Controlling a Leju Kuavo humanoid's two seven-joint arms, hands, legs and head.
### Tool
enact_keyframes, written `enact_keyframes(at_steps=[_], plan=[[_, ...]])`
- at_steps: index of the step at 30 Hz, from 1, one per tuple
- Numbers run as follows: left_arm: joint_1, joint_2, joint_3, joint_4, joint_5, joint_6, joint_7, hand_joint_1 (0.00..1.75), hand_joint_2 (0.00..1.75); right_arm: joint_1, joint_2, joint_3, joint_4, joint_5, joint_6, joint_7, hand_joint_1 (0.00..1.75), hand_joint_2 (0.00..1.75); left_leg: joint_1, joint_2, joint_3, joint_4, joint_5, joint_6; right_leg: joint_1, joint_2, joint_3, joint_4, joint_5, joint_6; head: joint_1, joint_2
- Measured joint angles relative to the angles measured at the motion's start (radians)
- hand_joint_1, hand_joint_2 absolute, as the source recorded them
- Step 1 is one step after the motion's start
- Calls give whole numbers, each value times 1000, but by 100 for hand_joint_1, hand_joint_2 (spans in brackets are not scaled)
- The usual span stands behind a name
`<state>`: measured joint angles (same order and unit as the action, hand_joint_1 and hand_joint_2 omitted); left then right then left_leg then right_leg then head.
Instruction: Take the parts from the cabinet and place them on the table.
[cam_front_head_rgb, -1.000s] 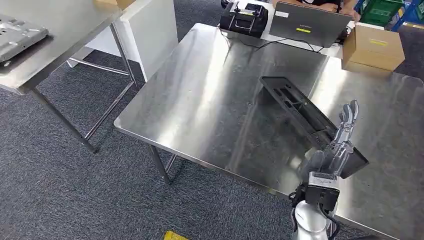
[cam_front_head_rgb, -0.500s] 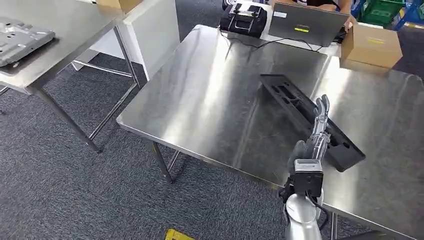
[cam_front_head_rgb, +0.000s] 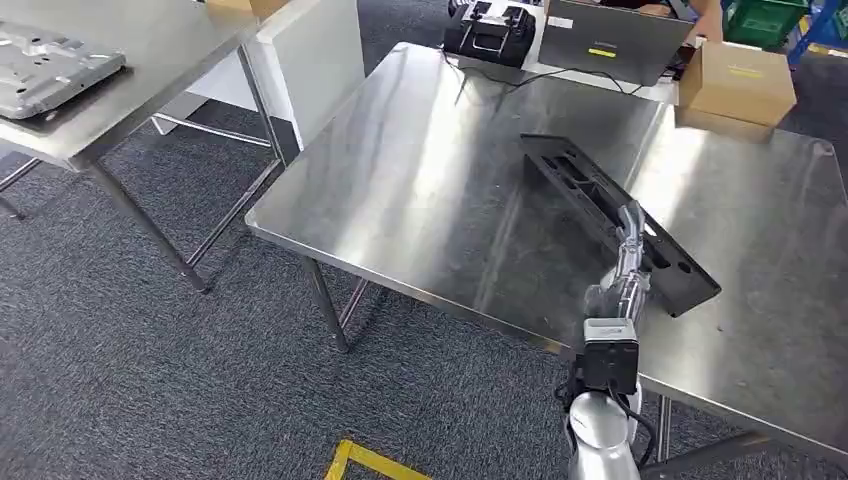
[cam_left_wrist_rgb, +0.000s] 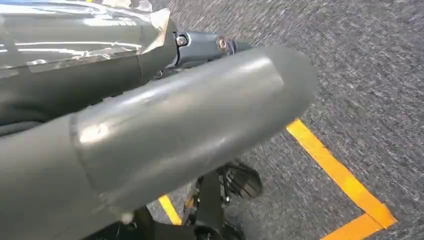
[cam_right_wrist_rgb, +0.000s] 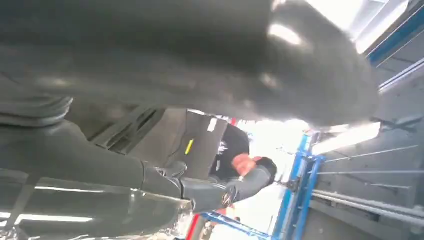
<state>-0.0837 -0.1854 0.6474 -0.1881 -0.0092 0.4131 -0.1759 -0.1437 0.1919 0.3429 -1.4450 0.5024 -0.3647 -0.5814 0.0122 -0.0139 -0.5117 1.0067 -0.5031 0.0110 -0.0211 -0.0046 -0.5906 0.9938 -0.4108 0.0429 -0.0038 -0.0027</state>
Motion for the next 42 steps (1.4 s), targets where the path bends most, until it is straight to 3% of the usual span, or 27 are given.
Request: enact_keyframes(at_steps=[2, 3, 4, 5, 7, 9, 11, 13, 15, 16, 17, 18, 19, 20, 21, 22, 24, 26, 27, 28, 32, 33, 36, 38, 40, 41, 42], plan=[[1, 0, 0, 0, 0, 0, 2, 0, 0, 1, -2, -1, 0, -1, 0, 0, 0, 0, 5, 6, -17, -14, 23, 28, 6, 1, -12, 0, 11, 17, 2, 0], [0, -1, 0, 0, 0, 3, 2, 0, 0, 2, -3, -1, 0, -1, 0, 1, 0, 0, -1, 10, -23, -13, 33, 33, -1, 3, -26, 21, -18, 10, 2, 0], [0, 1, 0, 0, 0, 9, 2, 0, 0, 2, -3, -1, 0, -1, 3, 2, 0, 0, -1, 12, -39, -13, 44, 46, 0, 3, -56, 81, -79, -5, 8, 0], [0, 1, 0, 0, 0, 11, 2, 0, 0, 2, -3, -1, 1, -1, 7, 2, 0, 0, -4, 12, -53, -13, 55, 49, 0, 3, -79, 161, -133, -14, 8, 0], [0, 0, 0, 0, 0, 15, 2, 0, 0, 6, -6, -2, 3, -1, 11, 2, 0, 0, -10, 15, -83, -12, 76, 53, 2, 3, -110, 299, -192, -15, 9, 0], [0, -2, 0, 0, -2, 18, 2, 0, 0, 9, -7, -3, 6, -1, 13, 3, 0, 0, -14, 16, -110, -10, 97, 52, 4, 3, -65, 286, -166, 1, 8, 0], [0, -3, 0, 0, -5, 18, 2, 0, 0, 8, -6, -3, 6, -1, 14, 3, 0, 0, -17, 15, -130, -10, 115, 48, 9, 3, 40, 150, -118, 10, 8, 0], [-1, -5, 0, 0, -10, 19, 2, 0, 0, 8, -5, -3, 4, 0, 18, 9, 0, 0, -25, 13, -144, -7, 134, 39, 21, 2, 165, -34, -136, -9, 10, 0], [0, -6, 0, 0, -11, 22, 2, 0, 0, 12, -3, -3, 3, 0, 19, 13, 0, 0, -21, 17, -144, -12, 152, 29, 20, 4, 141, -32, -130, -15, 5, 0], [0, -6, 0, 0, -11, 24, 2, 0, 0, 14, -3, -4, 3, 0, 21, 15, 0, 0, -18, 16, -144, -14, 163, 22, 24, 4, 138, -28, -124, -22, 3, 0], [2, -6, 0, 0, -12, 26, 2, 0, 0, 16, -3, -5, 3, -1, 24, 16, 0, 0, -20, 14, -149, -16, 168, 14, 13, 2, 131, -34, -110, -34, 5, 0], [2, -6, 0, 0, -13, 27, 2, 0, 0, 14, -3, -6, 3, -2, 28, 16, 0, 0, -15, 10, -160, -2, 144, 10, 5, -4, 124, -35, -99, -39, 5, 0], [2, -6, 0, 0, -18, 27, 2, 0, 0, 16, -2, -9, 3, -3, 31, 18, 0, 0, -11, 10, -174, 37, 77, 2, 5, -3, 111, -35, -87, -53, -4, 0], [2, -6, 0, 0, -20, 27, 3, 0, 0, 17, -1, -13, 3, -3, 32, 18, 0, 0, -7, 11, -191, 106, 6, -6, 6, -4, 100, -35, -76, -57, -6, 0], [2, -6, 0, 0, -21, 27, 3, 0, 0, 18, -1, -16, 3, -4, 33, 18, 0, 0, -3, 11, -209, 191, -51, -14, 7, -5, 93, -34, -63, -56, -4, 0], [2, -6, 0, 0, -23, 27, 3, 0, 0, 18, -1, -19, 3, -5, 34, 18, 0, 0, 0, 11, -222, 265, -77, -21, 7, -6, 76, -31, -50, -54, -6, 0], [2, -5, 0, 0, -23, 27, 3, 0, 0, 20, -1, -24, 3, -6, 34, 18, 0, 0, 9, 11, -195, 290, -41, -28, 5, -6, 46, -23, -31, -46, -6, 0], [1, -4, 0, 0, -24, 27, 3, 0, 0, 20, -1, -27, 3, -6, 34, 18, 0, 0, 18, 12, -93, 170, 16, -33, 0, -6, 18, -8, -22, -34, -6, 0], [-2, -5, -1, 0, -26, 26, 3, 0, 0, 19, 0, -30, 3, -6, 34, 18, 0, 0, 23, 11, -14, 59, 5, -37, 0, -6, 7, 7, -18, -26, -6, 0], [-4, -6, -2, 0, -26, 26, 3, 0, 0, 19, 1, -31, 2, -6, 34, 18, 0, 0, 16, 8, 18, 14, -20, -36, 4, -6, -5, 12, -14, -21, -7, 0], [-2, -5, -2, 0, -26, 27, 3, 0, 0, 21, 2, -35, 2, -6, 34, 17, 0, 0, -1, 5, -16, 8, 5, 12, 8, -7, -17, 6, 19, 18, -2, 0], [-3, -6, -2, 0, -26, 26, 3, 0, 0, 20, 1, -38, 3, -6, 34, 17, 0, 0, 3, 14, -28, 4, 21, 29, -3, -5, -27, 25, 0, 14, -4, 0], [-4, -4, -2, -1, -34, 16, 5, 0, 0, 23, 0, -45, 2, -6, 34, 17, 0, 0, -2, 15, -73, 3, 61, 52, 1, 0, -90, 196, -162, -10, 7, 0], [-4, -4, -3, -1, -42, 5, 9, 0, 0, 32, -5, -52, 3, -6, 34, 16, 0, 0, -6, 16, -111, 5, 89, 53, 2, 2, -103, 316, -201, 1, 7, 0], [-4, -3, -4, -1, -47, 0, 11, 0, 0, 44, -8, -57, 2, -6, 32, 13, 0, 0, -8, 16, -143, 5, 114, 51, 3, 2, -47, 286, -161, 20, 7, 0], [-3, -3, -5, -1, -52, -4, 11, 0, 0, 48, -10, -60, 2, -7, 30, 11, 0, 0, -9, 16, -159, 5, 127, 48, 6, 2, 9, 220, -133, 26, 6, 0], [-4, -3, -8, -1, -53, -6, 11, 0, 0, 50, -11, -62, 2, -7, 29, 11, 0, 0, -10, 15, -170, 5, 138, 45, 8, 2, 67, 144, -124, 23, 7, 0]])
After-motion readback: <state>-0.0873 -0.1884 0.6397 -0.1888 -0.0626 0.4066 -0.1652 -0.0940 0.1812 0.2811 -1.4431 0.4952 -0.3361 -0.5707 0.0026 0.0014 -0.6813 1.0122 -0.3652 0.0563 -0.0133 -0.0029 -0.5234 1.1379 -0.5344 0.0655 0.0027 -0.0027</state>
